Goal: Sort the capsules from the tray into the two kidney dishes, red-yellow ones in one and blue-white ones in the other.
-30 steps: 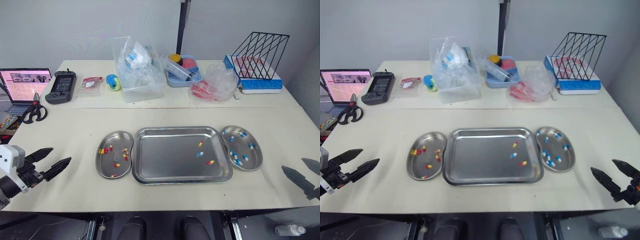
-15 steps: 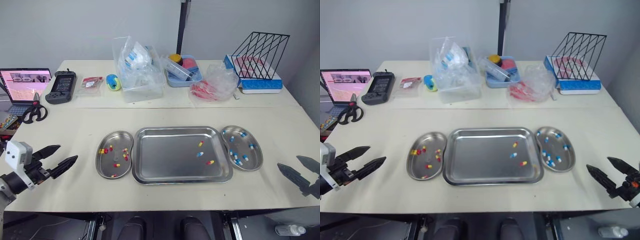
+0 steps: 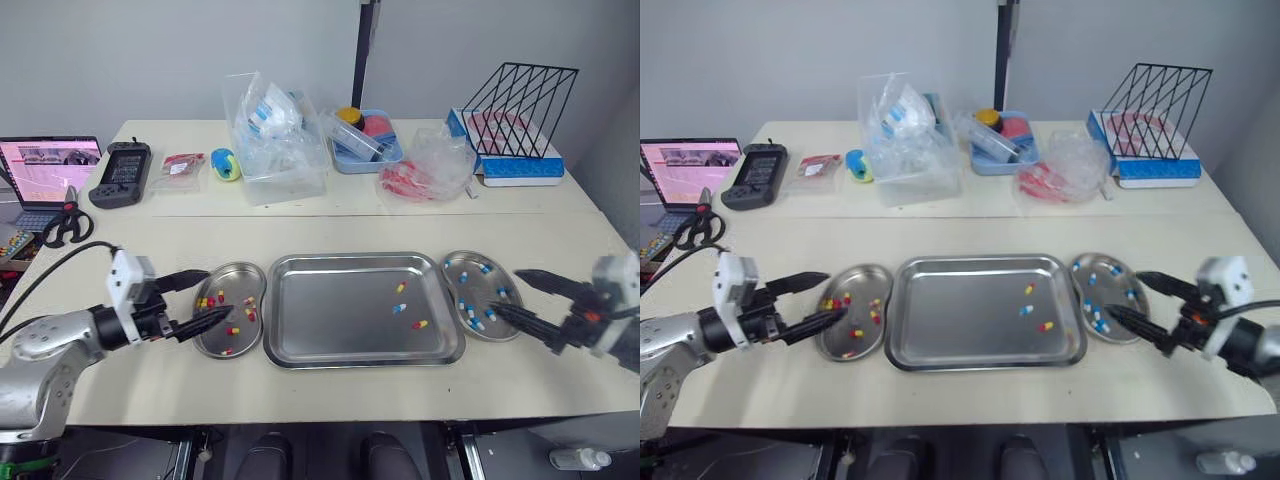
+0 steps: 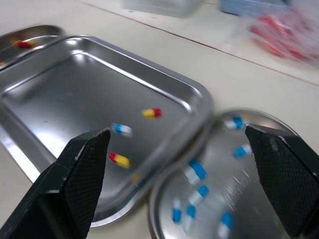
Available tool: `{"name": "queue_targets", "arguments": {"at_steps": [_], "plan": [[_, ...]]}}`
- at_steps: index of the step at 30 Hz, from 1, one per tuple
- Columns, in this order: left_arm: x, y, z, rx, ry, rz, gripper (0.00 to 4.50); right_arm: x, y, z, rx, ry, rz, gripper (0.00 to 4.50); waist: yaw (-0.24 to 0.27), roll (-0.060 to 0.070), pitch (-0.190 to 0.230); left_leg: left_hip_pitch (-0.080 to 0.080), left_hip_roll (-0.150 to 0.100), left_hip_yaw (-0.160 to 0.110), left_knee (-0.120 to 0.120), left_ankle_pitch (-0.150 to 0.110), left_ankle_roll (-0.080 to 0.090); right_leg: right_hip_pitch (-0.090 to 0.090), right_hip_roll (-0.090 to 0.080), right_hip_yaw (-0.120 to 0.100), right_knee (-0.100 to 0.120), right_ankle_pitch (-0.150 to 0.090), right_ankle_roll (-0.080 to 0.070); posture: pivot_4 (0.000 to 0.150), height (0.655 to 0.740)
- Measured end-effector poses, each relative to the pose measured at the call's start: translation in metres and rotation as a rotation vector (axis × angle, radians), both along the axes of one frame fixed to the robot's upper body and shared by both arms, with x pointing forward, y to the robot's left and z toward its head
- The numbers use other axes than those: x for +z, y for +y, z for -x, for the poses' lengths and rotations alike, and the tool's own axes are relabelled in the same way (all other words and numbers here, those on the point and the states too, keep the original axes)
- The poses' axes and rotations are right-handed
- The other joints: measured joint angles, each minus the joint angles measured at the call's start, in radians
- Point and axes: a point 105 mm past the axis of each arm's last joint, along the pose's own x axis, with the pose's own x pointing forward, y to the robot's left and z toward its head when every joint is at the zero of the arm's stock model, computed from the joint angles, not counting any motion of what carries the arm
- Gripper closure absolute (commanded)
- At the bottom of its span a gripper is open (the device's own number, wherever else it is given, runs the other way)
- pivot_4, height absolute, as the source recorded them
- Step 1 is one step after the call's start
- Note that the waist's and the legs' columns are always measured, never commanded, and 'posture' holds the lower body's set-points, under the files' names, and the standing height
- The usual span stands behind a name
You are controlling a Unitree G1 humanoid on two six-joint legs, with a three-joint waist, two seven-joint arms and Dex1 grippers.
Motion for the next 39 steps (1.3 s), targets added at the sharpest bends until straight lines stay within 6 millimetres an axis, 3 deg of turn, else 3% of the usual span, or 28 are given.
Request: {"name": "queue_targets", "arguments": {"at_steps": [5,12,15,23,32,39], "plan": [[-0.005,-0.024,0.006,-0.129,0.031,0.002,0.00,0.000,0.049,-0.007,0.214,0.047,0.073,0.02,0.001,0.000,0.000,-0.001,0.000,-0.001,0.000,0.000,0.000,-0.001,0.000,-0.001,0.000,0.000,0.000,0.150,0.7275],[-0.008,-0.046,0.006,-0.216,0.036,0.016,0.00,-0.022,0.088,-0.023,0.360,0.115,0.253,0.02,0.002,0.000,0.000,-0.003,0.000,-0.001,0.001,0.000,0.000,-0.002,0.000,-0.002,0.000,0.000,0.000,0.150,0.7275],[-0.010,-0.049,0.007,-0.228,0.044,0.016,0.00,-0.036,0.088,-0.029,0.372,0.156,0.307,0.02,0.002,0.000,0.000,-0.004,0.000,-0.001,0.001,0.000,0.000,-0.003,0.000,-0.002,0.000,0.000,0.000,0.150,0.7275],[-0.012,-0.051,0.010,-0.230,0.046,0.019,0.00,-0.048,0.086,-0.046,0.390,0.155,0.390,2.56,-0.001,0.000,0.000,-0.004,0.000,-0.002,0.001,0.000,0.000,-0.004,0.000,-0.001,0.000,0.000,0.000,0.150,0.7275],[-0.014,-0.051,0.013,-0.218,0.049,0.017,0.00,-0.067,0.081,-0.059,0.378,0.178,0.415,2.56,0.000,0.000,0.000,-0.004,0.000,-0.001,0.001,0.000,0.000,-0.004,0.000,-0.001,0.000,0.000,0.000,0.150,0.7275],[-0.015,-0.051,0.014,-0.214,0.051,0.017,0.00,-0.068,0.081,-0.065,0.385,0.167,0.420,2.56,-0.001,0.000,0.000,-0.004,0.000,-0.002,0.001,0.000,0.000,-0.005,0.000,-0.001,0.000,0.000,0.000,0.150,0.7275]]}}
